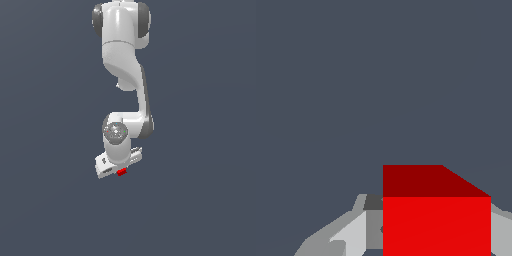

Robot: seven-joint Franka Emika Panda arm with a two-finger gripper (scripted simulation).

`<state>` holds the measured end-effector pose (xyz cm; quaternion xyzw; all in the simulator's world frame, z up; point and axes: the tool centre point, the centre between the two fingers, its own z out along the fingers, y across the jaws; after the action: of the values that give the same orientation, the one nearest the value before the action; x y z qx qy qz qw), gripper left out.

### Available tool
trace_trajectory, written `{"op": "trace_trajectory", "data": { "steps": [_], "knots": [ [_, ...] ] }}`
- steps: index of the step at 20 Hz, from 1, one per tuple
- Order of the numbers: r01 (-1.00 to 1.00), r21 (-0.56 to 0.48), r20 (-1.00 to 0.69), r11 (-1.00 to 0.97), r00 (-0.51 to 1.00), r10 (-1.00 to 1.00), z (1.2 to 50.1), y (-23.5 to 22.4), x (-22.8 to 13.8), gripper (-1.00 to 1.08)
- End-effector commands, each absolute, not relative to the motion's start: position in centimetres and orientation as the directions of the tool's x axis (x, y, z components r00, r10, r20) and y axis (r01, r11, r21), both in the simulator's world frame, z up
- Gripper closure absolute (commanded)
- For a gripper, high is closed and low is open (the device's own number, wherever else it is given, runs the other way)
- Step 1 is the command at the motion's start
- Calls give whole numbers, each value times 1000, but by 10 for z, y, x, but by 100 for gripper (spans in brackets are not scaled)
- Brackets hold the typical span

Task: Lift up the red cube by 0.2 meters.

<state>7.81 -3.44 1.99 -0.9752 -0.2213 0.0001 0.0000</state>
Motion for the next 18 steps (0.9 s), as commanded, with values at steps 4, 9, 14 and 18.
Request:
{"op": "trace_trajectory", "data": {
  "steps": [4,9,14,18],
  "knots": [
    [432,0,0,-902,902,432,20,-34,78,108],
    [432,0,0,-902,902,432,31,-34,78,108],
    [433,0,0,-902,902,433,57,-34,77,108],
    [433,0,0,-902,902,433,91,-34,76,108]
  ]
}}
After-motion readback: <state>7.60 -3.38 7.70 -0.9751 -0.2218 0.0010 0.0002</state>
